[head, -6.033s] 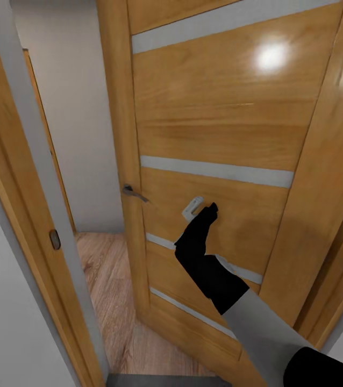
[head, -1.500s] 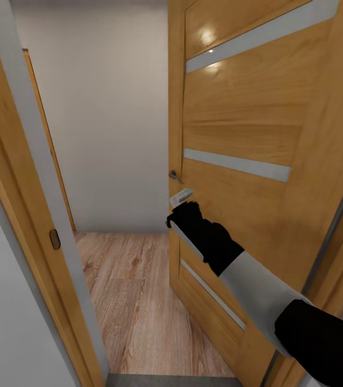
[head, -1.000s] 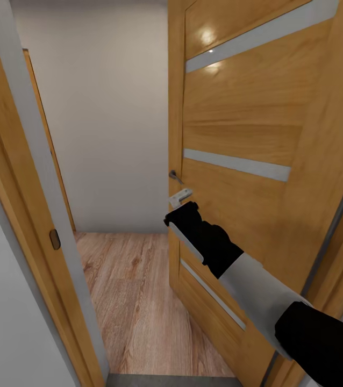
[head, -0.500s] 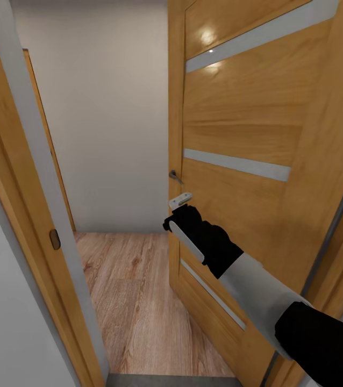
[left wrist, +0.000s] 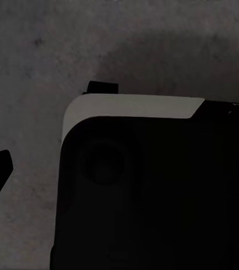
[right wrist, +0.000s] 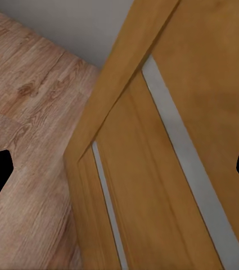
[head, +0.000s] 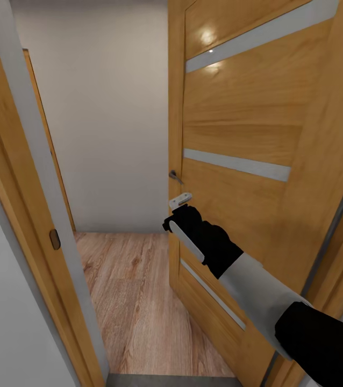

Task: Move the two storage containers from the living room to the garage. In the garage, place one container on the floor and stack the other container on top of it (either order is fine).

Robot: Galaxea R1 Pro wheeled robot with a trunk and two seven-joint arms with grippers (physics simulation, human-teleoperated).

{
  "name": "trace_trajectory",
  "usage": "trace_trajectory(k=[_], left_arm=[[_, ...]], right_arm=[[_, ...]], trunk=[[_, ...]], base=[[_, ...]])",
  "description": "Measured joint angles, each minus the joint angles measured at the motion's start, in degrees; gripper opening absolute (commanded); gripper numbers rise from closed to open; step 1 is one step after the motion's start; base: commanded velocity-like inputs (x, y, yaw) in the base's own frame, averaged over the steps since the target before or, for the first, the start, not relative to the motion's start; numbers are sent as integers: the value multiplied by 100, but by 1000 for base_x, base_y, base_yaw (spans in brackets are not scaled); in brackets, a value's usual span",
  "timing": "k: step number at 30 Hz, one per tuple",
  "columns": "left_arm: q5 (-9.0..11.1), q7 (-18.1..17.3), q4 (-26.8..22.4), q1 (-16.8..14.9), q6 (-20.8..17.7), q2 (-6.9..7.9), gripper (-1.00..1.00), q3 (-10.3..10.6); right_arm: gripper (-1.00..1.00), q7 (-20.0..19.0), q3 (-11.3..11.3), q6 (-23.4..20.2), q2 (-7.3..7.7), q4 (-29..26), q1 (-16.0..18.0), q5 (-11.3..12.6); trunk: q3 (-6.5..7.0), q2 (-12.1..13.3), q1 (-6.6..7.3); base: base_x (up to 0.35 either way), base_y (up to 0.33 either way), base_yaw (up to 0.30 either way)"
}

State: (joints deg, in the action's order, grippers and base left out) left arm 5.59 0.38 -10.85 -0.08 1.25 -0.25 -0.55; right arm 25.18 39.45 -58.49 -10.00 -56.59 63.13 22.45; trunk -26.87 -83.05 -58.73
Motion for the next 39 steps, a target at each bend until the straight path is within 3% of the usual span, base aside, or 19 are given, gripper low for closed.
trace_trajectory(k=[11, 22, 39], left_arm=[[-2, -6, -19, 0, -79, -35, 100, 8], [-2, -18, -11, 0, -109, -23, 100, 12], [-3, -7, -8, 0, -109, -35, 100, 12]], right_arm=[[100, 0, 0, 0, 0, 5, 0, 2], [100, 0, 10, -6, 0, 9, 0, 2], [100, 18, 9, -99, 0, 35, 0, 2]], trunk=[[0, 0, 1], [0, -1, 2], [0, 0, 0]], base=[[13, 0, 0], [179, -83, 0], [10, -5, 0]])
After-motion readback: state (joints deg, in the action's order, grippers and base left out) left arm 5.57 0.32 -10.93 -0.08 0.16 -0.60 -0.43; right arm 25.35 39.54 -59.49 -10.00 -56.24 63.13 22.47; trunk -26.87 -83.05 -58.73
